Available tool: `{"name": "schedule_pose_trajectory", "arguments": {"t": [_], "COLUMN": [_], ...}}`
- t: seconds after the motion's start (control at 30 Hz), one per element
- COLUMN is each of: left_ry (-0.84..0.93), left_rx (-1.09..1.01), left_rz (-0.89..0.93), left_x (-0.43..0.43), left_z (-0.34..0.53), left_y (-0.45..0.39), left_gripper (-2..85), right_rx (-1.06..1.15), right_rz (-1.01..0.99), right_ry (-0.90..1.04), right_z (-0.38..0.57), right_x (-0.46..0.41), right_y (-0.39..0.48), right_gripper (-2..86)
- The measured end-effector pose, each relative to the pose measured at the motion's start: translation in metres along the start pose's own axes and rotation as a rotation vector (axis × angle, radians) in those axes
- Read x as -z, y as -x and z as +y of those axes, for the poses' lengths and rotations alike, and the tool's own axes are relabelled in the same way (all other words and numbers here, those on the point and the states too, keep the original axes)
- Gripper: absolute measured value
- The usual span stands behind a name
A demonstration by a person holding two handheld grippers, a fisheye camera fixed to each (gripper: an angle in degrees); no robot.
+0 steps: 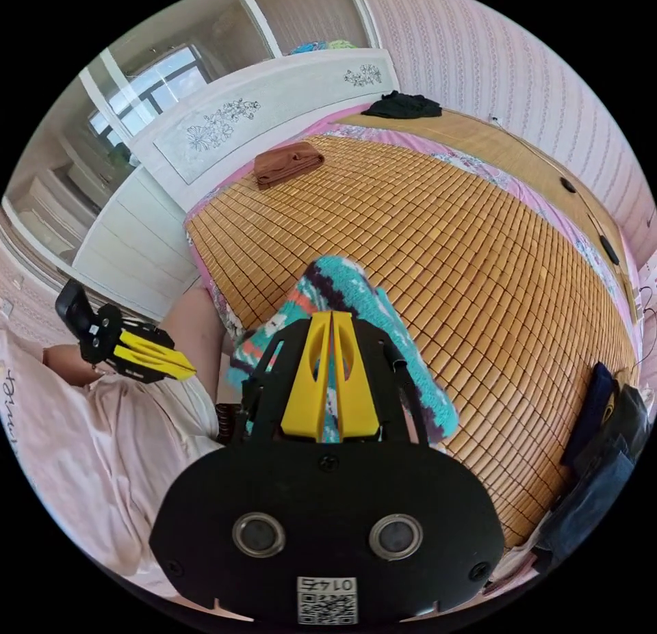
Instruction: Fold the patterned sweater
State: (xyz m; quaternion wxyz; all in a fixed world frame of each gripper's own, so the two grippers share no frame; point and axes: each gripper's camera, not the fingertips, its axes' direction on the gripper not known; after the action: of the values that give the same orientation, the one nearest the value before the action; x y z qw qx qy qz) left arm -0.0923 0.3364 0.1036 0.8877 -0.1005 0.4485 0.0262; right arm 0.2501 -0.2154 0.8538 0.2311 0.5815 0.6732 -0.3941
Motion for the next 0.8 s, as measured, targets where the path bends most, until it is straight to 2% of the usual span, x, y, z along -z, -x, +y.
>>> {"name": "schedule_pose_trajectory", "arguments": {"t": [0.2,0.3,0.47,0.57,0.67,0.8], "left_ry": [0.232,0.207,0.236,0.256,0.265,0.271], "left_rx": [0.076,0.151,0.111,0.107,0.128,0.081], "left_rz": [-0.160,-0.106,-0.125,-0.100,-0.041,-0.053], "left_x": [-0.059,-0.062,-0.066,-0.066,-0.065,-0.061], "left_z": [-0.020,-0.015,-0.018,-0.021,-0.021,-0.022], "left_y": [0.026,0.045,0.050,0.058,0.071,0.076], "left_gripper": [-1.0,-1.0,-0.9,-0.9,-0.9,-0.9], "right_rx": [-0.014,-0.035,-0.044,0.008,0.047,0.034], "right_rz": [0.076,0.058,-0.002,0.036,0.108,0.151], "right_ry": [0.245,0.341,0.492,0.570,0.599,0.561], "right_z": [-0.071,-0.095,-0.126,-0.137,-0.141,-0.133], "right_x": [-0.087,-0.117,-0.142,-0.152,-0.158,-0.152], "right_y": [-0.004,-0.013,-0.023,-0.017,-0.009,-0.009], "right_gripper": [-0.4,-0.5,-0.6,-0.7,-0.7,-0.7]}}
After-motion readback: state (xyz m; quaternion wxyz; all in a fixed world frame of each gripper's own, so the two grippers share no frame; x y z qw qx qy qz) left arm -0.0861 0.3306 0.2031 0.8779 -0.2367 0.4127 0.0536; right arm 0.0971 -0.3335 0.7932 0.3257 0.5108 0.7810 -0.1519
